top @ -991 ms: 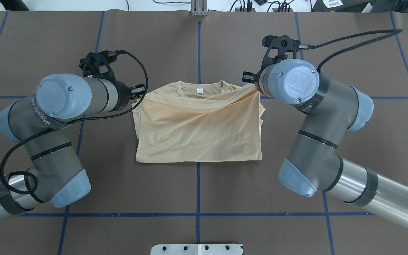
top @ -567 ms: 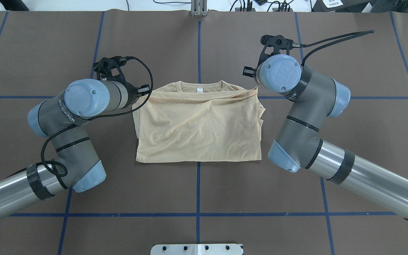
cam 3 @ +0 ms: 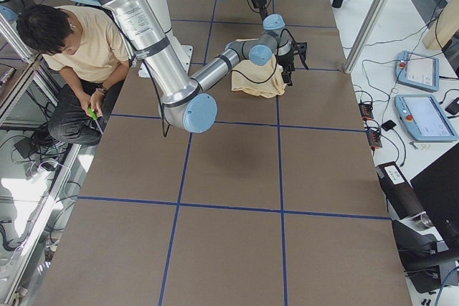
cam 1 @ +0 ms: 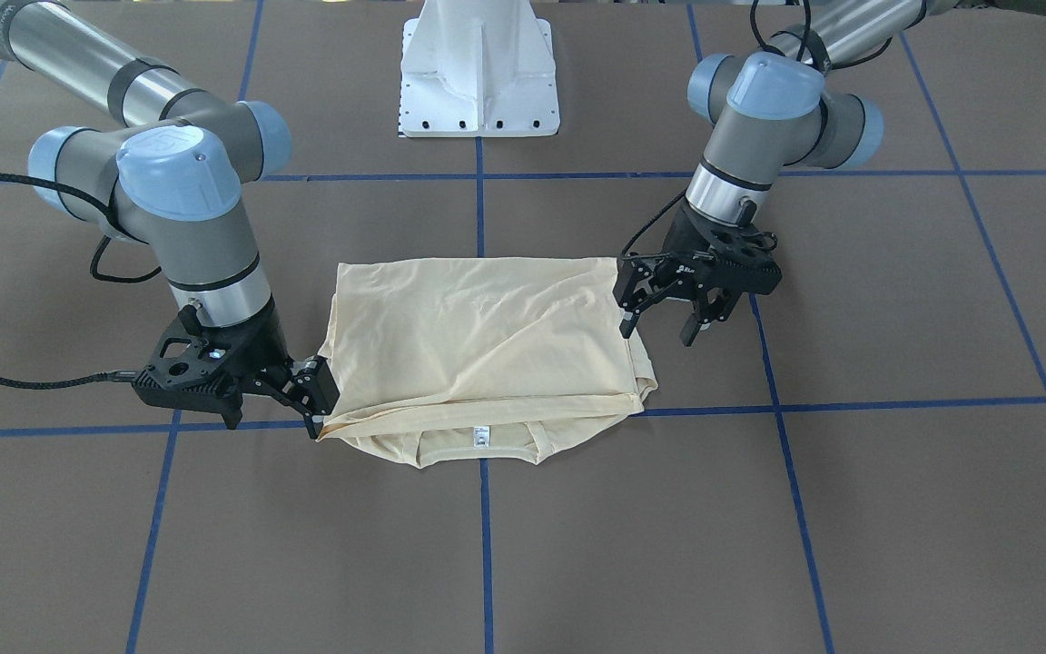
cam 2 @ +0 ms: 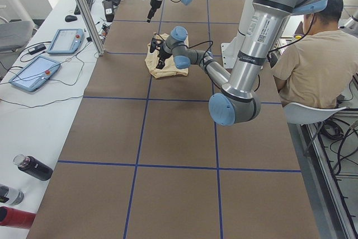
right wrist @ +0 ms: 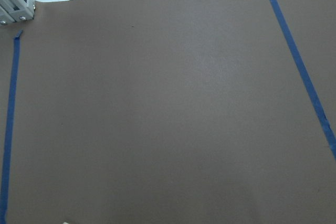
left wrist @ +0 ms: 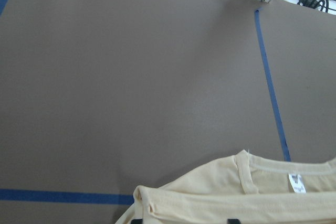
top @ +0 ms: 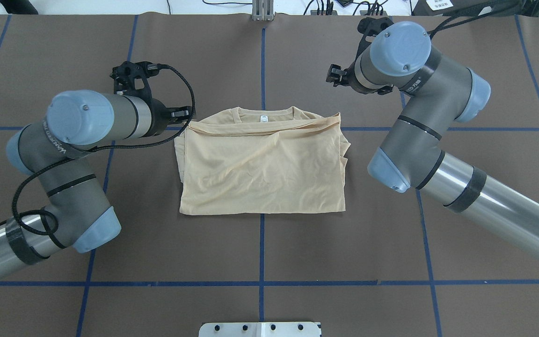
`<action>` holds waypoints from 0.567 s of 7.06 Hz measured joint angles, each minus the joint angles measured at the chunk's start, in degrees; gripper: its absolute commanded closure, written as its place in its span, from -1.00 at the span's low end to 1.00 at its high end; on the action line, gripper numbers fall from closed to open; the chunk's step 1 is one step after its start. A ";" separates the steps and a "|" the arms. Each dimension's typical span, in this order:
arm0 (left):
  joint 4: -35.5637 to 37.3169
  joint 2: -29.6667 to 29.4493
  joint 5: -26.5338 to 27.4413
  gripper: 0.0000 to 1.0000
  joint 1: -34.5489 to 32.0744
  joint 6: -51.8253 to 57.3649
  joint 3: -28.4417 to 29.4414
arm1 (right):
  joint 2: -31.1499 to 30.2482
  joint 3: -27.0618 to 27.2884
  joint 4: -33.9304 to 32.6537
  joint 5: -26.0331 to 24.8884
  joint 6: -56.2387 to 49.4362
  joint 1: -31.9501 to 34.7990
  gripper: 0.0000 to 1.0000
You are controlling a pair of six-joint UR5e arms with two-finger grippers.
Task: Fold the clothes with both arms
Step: 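Release the hem and raise both grippers away from the folded shirt, then lower the left gripper to the folded shirt's side edge and grasp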
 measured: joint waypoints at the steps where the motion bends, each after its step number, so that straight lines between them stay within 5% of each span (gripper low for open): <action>1: -3.94 3.11 -0.28 -0.98 1.20 -0.17 -0.23 | -0.32 0.81 0.05 0.24 -0.47 0.13 -0.99; 4: -7.97 5.55 3.91 -0.52 10.96 -10.29 0.25 | -0.54 1.62 0.03 0.32 -0.61 0.15 -0.99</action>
